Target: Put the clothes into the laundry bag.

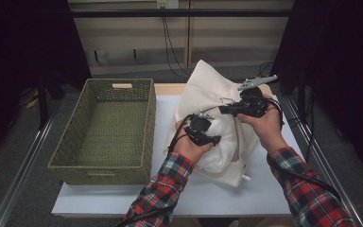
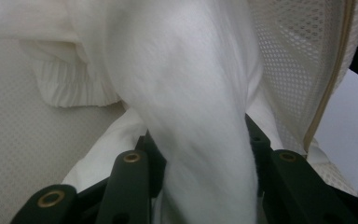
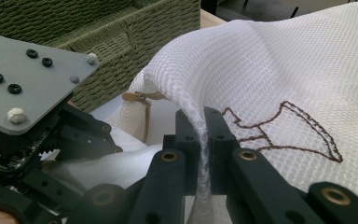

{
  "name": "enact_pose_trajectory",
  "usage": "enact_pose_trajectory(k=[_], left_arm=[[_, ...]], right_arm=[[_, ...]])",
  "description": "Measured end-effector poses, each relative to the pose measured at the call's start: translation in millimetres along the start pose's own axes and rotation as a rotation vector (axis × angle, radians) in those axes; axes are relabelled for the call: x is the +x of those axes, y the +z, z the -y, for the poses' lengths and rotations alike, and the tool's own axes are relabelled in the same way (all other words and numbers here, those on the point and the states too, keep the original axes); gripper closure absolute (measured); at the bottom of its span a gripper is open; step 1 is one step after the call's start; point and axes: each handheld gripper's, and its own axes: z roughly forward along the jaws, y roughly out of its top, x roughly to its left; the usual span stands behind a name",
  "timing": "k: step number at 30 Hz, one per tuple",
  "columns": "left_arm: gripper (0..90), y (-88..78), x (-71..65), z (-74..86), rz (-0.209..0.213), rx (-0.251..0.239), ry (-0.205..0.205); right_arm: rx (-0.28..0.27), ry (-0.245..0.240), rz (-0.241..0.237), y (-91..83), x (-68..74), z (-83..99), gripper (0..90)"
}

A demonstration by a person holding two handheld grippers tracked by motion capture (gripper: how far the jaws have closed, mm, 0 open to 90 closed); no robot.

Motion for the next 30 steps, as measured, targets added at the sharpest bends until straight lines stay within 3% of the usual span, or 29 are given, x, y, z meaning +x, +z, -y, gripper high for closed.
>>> enact_pose_trajectory(k=[3, 7, 10, 14, 17, 20, 24, 30], left_arm=[[63.8, -0.1, -0.4, -4.4, -0.019, -0.034, 0.001], [63.4, 4.8, 1.3, -7.7, -0.034, -0.043, 0.013], [63.0, 14.1, 0.9, -6.5, -0.040, -0.065, -0.003], [60.7, 25.7, 0.4, -1.2, -0.039, -0.054, 0.024], [58.2, 30.8, 2.0, 3.1, -0.034, -0.051, 0.003], [53.2, 32.4, 3.7, 6.5, -0.033, -0.051, -0.002], [40.1, 30.7, 5.3, 9.4, -0.025, -0.062, -0.022], [23.1, 22.7, 4.2, 9.5, -0.025, -0.056, 0.003]], right_arm=[[-0.002, 0.000, -0.005, -1.1, 0.0, 0.1, 86.7], [-0.003, 0.003, -0.006, -1.8, -0.4, 0.4, 86.7], [-0.005, 0.010, -0.005, -1.4, -0.3, 1.2, 86.7], [-0.002, 0.007, -0.007, 0.1, -1.3, 2.9, 86.7], [-0.002, 0.014, -0.007, 0.5, -2.6, 4.7, 86.7], [-0.001, 0.013, -0.009, 2.0, -3.2, 6.1, 86.8], [0.003, 0.009, -0.014, 3.6, -4.5, 6.3, 86.7], [0.009, 0.007, -0.006, 5.5, -4.9, 6.7, 86.7]])
